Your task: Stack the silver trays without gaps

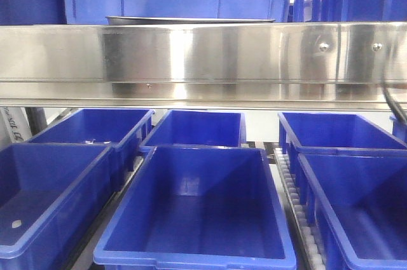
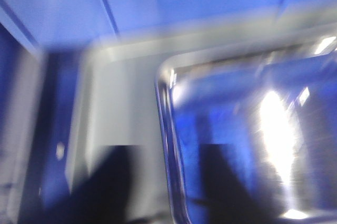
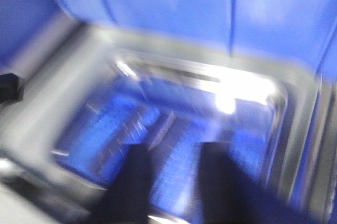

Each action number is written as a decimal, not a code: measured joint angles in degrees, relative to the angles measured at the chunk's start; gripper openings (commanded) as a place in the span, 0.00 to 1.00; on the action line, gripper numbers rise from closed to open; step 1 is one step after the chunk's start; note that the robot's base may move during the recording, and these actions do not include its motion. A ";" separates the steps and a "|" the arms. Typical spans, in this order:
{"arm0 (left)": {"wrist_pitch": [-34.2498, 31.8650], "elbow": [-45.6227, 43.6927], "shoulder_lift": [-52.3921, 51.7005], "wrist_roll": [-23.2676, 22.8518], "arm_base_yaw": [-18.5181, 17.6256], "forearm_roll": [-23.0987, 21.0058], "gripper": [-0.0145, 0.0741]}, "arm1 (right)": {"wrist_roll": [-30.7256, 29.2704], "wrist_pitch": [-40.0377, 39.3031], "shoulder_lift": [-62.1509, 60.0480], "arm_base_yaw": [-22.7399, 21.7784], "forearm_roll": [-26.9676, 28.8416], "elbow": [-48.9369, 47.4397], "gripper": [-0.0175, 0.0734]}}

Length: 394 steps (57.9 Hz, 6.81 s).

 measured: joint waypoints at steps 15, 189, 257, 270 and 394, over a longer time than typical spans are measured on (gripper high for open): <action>-5.72 0.00 -10.57 0.04 0.00 -1.55 0.16 | -0.04 4.59 -6.68 0.00 -2.47 -1.22 0.11; -31.28 70.81 -78.24 1.59 0.00 -1.18 0.16 | -7.22 -40.27 -95.32 -26.64 -9.83 94.56 0.11; -31.28 70.81 -78.24 1.59 0.00 -1.18 0.16 | -6.37 -37.54 -95.32 -26.64 -9.83 98.79 0.11; -31.28 70.81 -78.24 1.59 0.00 -1.18 0.16 | -6.37 -37.54 -95.32 -26.64 -9.83 98.79 0.11; -60.23 118.25 -106.09 17.53 22.54 -19.17 0.16 | -6.37 -37.51 -95.32 -26.64 -9.83 98.79 0.11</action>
